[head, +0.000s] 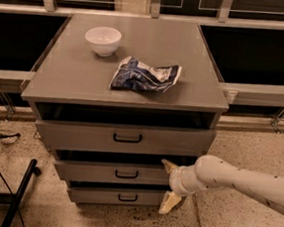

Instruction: Open middle drawer

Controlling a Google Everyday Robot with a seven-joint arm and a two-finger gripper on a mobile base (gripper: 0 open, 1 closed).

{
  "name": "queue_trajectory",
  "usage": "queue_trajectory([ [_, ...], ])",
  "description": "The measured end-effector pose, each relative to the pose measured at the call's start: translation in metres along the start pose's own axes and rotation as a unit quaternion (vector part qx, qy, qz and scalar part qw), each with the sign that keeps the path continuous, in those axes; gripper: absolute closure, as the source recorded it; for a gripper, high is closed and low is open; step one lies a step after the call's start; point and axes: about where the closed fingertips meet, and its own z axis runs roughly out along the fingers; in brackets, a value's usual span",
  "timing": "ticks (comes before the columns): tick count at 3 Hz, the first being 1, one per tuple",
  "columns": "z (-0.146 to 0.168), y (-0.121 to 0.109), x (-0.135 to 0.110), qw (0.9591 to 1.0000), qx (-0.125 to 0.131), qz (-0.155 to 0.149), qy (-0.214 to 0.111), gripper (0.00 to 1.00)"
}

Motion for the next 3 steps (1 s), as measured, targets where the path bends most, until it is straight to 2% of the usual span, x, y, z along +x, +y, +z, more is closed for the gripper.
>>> queue_trajectory([
  [3, 0.033, -0.008, 0.015, 0.9991, -0.033, 0.013, 0.024, 0.0],
])
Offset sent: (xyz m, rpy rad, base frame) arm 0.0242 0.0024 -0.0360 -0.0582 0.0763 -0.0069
